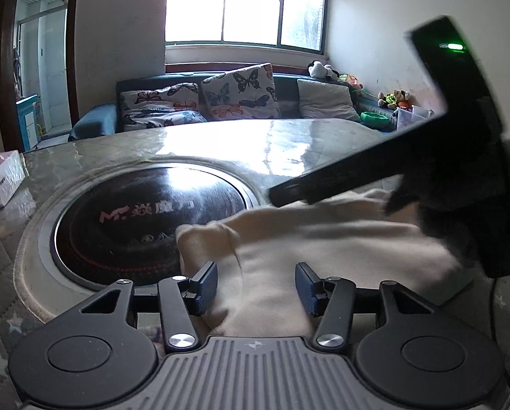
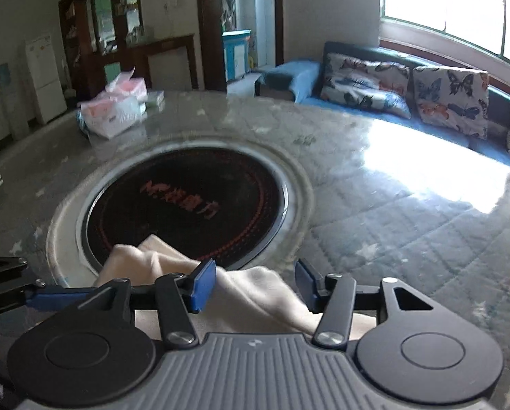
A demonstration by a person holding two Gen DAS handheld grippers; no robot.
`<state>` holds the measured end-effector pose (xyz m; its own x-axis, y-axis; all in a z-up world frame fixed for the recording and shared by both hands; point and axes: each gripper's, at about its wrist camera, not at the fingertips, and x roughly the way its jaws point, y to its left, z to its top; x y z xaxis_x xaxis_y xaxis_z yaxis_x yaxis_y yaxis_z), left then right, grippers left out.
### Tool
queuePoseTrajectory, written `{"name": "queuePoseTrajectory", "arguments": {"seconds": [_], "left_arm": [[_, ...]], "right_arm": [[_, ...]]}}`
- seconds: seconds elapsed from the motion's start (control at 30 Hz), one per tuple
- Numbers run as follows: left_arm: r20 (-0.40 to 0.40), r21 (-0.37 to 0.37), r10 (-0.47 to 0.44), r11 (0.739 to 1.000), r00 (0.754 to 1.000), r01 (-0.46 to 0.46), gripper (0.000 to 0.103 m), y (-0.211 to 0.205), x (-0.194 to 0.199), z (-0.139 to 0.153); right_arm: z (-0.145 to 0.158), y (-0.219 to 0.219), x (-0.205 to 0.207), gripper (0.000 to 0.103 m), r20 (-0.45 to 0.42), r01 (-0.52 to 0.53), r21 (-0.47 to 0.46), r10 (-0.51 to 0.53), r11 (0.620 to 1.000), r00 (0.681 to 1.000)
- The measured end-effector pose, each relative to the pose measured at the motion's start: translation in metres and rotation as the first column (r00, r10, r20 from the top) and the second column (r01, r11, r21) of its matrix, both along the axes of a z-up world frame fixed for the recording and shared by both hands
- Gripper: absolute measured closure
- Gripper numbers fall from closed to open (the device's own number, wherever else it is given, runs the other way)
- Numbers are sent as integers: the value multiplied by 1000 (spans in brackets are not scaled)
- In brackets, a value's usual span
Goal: Fold clothes
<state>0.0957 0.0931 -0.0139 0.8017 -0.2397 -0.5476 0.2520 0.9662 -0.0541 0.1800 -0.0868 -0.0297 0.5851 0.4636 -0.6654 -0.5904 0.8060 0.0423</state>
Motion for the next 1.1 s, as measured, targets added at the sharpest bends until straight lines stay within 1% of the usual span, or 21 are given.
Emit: {"name": "queuePoseTrajectory", "arguments": {"seconds": [0.07, 0.17, 0.27, 0.4, 0.57, 0.67, 0.7, 0.8, 0.93, 0.97, 1.1], "left_arm": [[9, 1, 12, 1000, 1000, -12, 49, 1, 3, 4], [12, -16, 25, 1000, 1000, -25, 51, 4, 10, 10], [4, -27, 41, 999, 999, -40, 53, 7, 20, 10], [-21, -27, 51, 998, 998, -51, 54, 9, 34, 6], [-52, 10, 72, 997, 996, -72, 54, 6, 43, -5], [-53, 16, 73, 997, 996, -73, 54, 7, 43, -8], [-52, 17, 73, 997, 996, -72, 54, 6, 43, -8], [-49, 24, 71, 997, 996, -70, 54, 5, 42, -8], [-49, 26, 75, 997, 996, -73, 52, 4, 43, -9], [-49, 27, 75, 997, 996, -73, 52, 4, 43, -9], [-47, 34, 76, 997, 996, -74, 52, 4, 43, -9]], "right_arm": [[9, -12, -7, 50, 16, 8, 13, -8, 1000, 1000], [18, -34, -20, 50, 27, 17, 28, -17, 999, 999], [19, -57, -35, 52, 18, 36, 40, -36, 999, 999], [12, -78, -47, 52, 0, 55, 43, -55, 998, 998], [-3, -91, -39, 52, -29, 111, 55, -110, 992, 994], [-12, -102, -30, 54, -52, 155, 55, -152, 986, 987], [-13, -107, -28, 58, -61, 164, 68, -160, 984, 985], [-9, -110, -28, 59, -57, 164, 89, -159, 983, 986], [-2, -101, -27, 61, -54, 116, 124, -110, 985, 992], [-3, -97, -24, 63, -57, 110, 121, -104, 986, 993], [-13, -87, -10, 64, -69, 134, 81, -128, 988, 989]]}}
